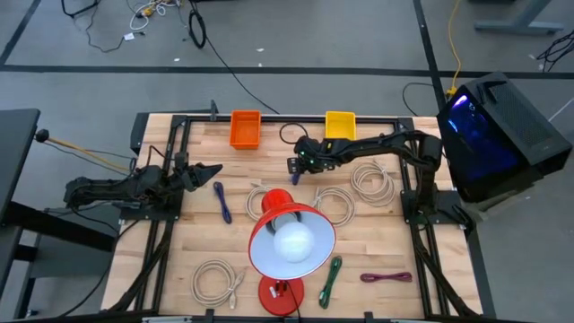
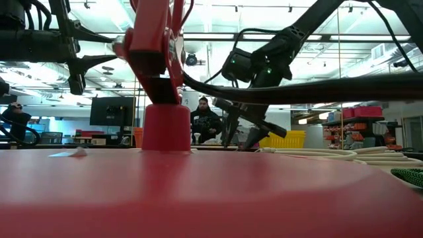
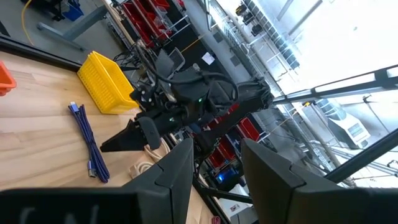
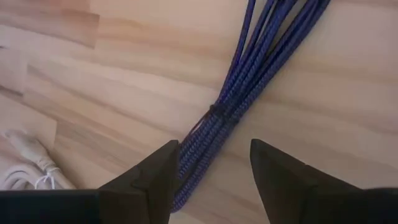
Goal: Pick & Place USB Port
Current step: Put the blue USB cable into the yellow bin
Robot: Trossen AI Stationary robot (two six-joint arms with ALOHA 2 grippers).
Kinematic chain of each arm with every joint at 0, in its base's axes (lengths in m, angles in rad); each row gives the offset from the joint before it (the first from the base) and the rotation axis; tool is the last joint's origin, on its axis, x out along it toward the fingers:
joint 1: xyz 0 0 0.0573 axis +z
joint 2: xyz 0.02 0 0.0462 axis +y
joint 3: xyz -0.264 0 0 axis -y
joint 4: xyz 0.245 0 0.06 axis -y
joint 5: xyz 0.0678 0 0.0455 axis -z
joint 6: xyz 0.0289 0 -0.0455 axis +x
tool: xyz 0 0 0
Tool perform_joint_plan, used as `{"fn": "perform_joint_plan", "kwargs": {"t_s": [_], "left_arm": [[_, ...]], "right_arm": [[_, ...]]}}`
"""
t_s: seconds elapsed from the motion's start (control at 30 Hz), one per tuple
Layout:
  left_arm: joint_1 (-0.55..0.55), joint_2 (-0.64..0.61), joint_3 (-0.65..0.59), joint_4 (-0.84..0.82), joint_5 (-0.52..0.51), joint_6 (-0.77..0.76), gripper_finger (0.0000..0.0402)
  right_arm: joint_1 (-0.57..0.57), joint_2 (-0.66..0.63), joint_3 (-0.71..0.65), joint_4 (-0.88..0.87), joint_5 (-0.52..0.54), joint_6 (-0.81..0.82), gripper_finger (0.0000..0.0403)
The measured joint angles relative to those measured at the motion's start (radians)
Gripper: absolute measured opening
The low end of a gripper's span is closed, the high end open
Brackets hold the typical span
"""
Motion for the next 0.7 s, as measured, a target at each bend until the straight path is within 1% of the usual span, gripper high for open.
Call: {"fn": "perform_joint_plan", "kwargs": {"t_s": [0.17,0.3,0.4,0.5,0.6,0.7], "left_arm": [[0.000,0.000,0.000,0.000,-0.001,0.000,0.0142],[0.000,0.000,0.000,0.000,-0.002,0.000,0.0142],[0.000,0.000,0.000,0.000,-0.002,0.000,0.0142],[0.000,0.000,0.000,-0.001,-0.002,0.000,0.0142],[0.000,0.000,0.000,-0.003,-0.002,0.001,0.0142],[0.000,0.000,0.000,-0.011,-0.002,0.001,0.0142]], "right_arm": [[0.007,0.000,-0.045,0.093,-0.016,0.050,0.0201],[0.011,0.000,-0.047,0.093,-0.008,0.066,0.0201],[0.020,0.000,-0.047,0.093,0.022,0.094,0.0201],[0.027,0.011,-0.046,0.100,0.031,0.109,0.0200],[0.042,0.029,-0.045,0.113,0.033,0.127,0.0192],[0.052,0.041,-0.045,0.119,0.064,0.125,0.0177]]}}
